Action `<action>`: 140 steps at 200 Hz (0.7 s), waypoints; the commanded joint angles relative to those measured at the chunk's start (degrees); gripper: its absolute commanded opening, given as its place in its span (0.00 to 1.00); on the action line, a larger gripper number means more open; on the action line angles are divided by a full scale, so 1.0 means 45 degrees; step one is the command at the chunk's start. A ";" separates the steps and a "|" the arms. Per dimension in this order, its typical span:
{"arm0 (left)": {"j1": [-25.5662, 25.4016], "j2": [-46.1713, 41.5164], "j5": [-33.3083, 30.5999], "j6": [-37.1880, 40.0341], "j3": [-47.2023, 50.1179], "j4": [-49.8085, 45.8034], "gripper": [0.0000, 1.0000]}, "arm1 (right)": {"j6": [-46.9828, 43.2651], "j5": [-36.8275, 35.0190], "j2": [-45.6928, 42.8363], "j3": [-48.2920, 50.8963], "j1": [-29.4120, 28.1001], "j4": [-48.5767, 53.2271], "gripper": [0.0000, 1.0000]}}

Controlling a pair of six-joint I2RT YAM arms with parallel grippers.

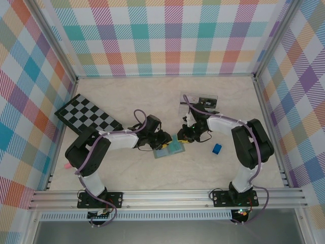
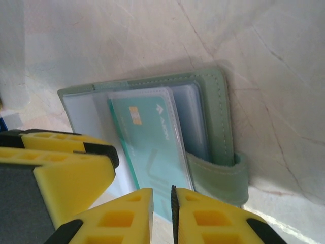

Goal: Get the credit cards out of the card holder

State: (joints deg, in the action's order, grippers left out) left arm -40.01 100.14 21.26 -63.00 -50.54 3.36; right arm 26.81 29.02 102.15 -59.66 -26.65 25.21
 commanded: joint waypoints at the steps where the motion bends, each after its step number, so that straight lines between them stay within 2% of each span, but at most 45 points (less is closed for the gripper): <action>1: -0.0051 0.0227 0.0203 0.0236 -0.0293 -0.0072 0.28 | -0.0037 0.0088 0.0418 -0.0476 -0.0112 0.0081 0.18; 89: 0.0043 0.0419 0.0356 0.0329 -0.0177 -0.0042 0.28 | -0.0323 -0.0060 0.1218 -0.0610 -0.0190 0.0517 0.19; 140: 0.0142 -0.0145 0.0163 0.0602 0.0073 -0.0434 0.28 | -0.0383 -0.0273 0.1403 -0.0610 -0.0191 0.0685 0.18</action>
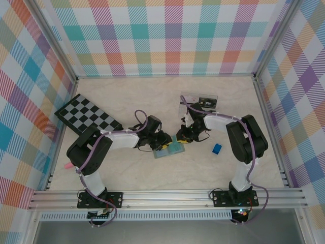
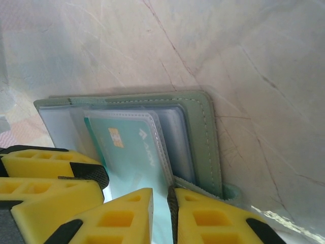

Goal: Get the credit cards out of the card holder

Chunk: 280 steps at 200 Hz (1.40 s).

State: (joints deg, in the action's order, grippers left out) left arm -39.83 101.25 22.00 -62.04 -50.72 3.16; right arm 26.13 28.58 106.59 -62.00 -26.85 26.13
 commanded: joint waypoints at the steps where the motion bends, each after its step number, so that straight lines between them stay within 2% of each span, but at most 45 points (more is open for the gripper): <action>1: 0.0103 -0.0411 -0.0014 0.0408 0.0105 -0.0419 0.27 | -0.0236 -0.0177 0.0417 -0.0090 -0.0147 0.0472 0.18; 50: 0.0121 -0.0798 -0.0555 0.1100 -0.0379 -0.1791 0.26 | -0.0260 -0.0296 0.0548 -0.0051 -0.0147 0.0559 0.18; 138: 0.0148 0.0073 0.0140 0.0955 -0.0343 -0.0836 0.16 | -0.0379 -0.0218 0.0650 -0.0070 -0.0168 0.0643 0.17; 219: 0.0183 0.0189 0.0950 0.0812 0.0022 0.0704 0.18 | -0.0458 0.0007 0.0713 -0.0056 -0.0185 0.0707 0.16; 280: 0.0317 -0.0035 0.0853 0.0894 0.0369 0.0665 0.12 | -0.0455 -0.0207 0.0786 -0.0070 -0.0195 0.0844 0.16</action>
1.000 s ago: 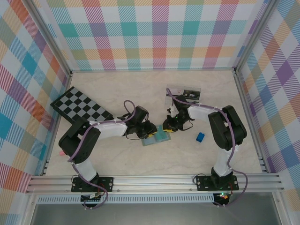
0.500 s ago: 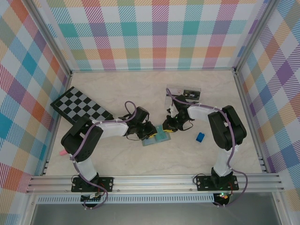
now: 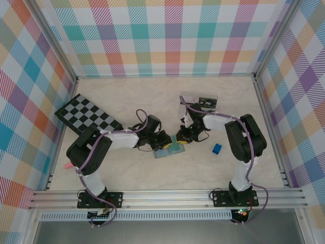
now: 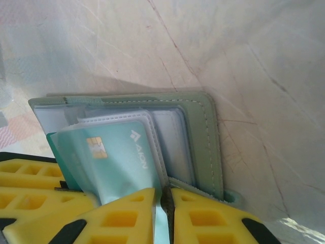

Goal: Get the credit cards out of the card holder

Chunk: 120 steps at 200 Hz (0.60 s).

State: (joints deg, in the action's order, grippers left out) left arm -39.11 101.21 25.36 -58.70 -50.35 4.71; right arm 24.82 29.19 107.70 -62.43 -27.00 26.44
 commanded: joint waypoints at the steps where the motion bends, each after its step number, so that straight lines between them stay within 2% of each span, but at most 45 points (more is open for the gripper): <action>1: 0.0166 -0.0027 0.0105 0.0152 0.0298 0.0321 0.12 | -0.0173 -0.0349 0.0539 0.0027 -0.0166 0.0771 0.16; 24: 0.0234 -0.0276 0.0160 0.0217 0.0496 0.0296 0.08 | -0.0166 -0.0502 0.0615 -0.0011 -0.0171 0.0868 0.16; 64: 0.0388 -0.0786 0.0166 0.0380 0.0718 -0.0100 0.07 | -0.0300 -0.0599 0.0752 -0.0089 -0.0171 0.0978 0.15; 120: 0.0635 -0.1516 -0.0382 0.0908 0.0779 -0.1744 0.05 | -0.0359 -0.0800 0.0832 -0.0342 -0.0171 0.1176 0.15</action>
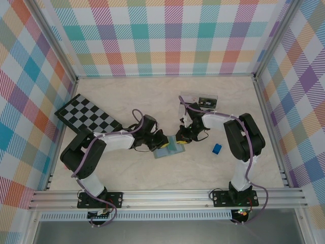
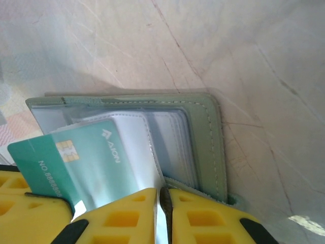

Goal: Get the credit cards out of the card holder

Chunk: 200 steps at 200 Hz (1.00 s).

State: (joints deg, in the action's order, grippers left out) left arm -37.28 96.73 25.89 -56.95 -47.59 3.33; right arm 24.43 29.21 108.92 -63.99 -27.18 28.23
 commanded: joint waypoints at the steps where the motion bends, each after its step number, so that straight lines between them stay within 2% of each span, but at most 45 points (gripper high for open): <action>1: 0.0232 -0.0529 -0.0509 0.0533 0.0166 -0.1470 0.05 | -0.0272 -0.0806 0.0560 0.0002 -0.0132 0.0778 0.15; 59: 0.0509 -0.1898 -0.1212 0.1445 -0.0522 -0.4043 0.01 | -0.0199 -0.0110 -0.0295 -0.0195 -0.0133 0.0492 0.18; 81: 0.0607 -0.2779 -0.1844 0.2073 -0.1017 -0.5562 0.00 | -0.0062 0.0649 -0.1248 -0.0071 -0.0105 -0.0090 0.27; 105: 0.0778 -0.3889 -0.2081 0.2341 -0.1307 -0.5839 0.00 | 0.0110 0.0978 -0.2439 0.0039 -0.0093 -0.0538 0.43; 130: 0.0977 -0.4876 -0.1732 0.2301 -0.1399 -0.5109 0.00 | 0.0305 0.1367 -0.3614 0.0168 -0.0006 -0.1013 0.58; 156: 0.1171 -0.5511 -0.0784 0.1862 -0.1228 -0.3196 0.00 | 0.0840 0.2570 -0.4540 0.0410 0.0139 -0.1911 0.69; 200: 0.1364 -0.5577 0.0841 0.0765 -0.0774 -0.0386 0.00 | 0.2155 0.4321 -0.4950 0.0328 0.0339 -0.3200 0.73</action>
State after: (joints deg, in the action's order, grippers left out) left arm -31.94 72.47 24.32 -50.57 -52.40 -7.60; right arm 29.78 41.80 87.57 -63.31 -26.39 18.68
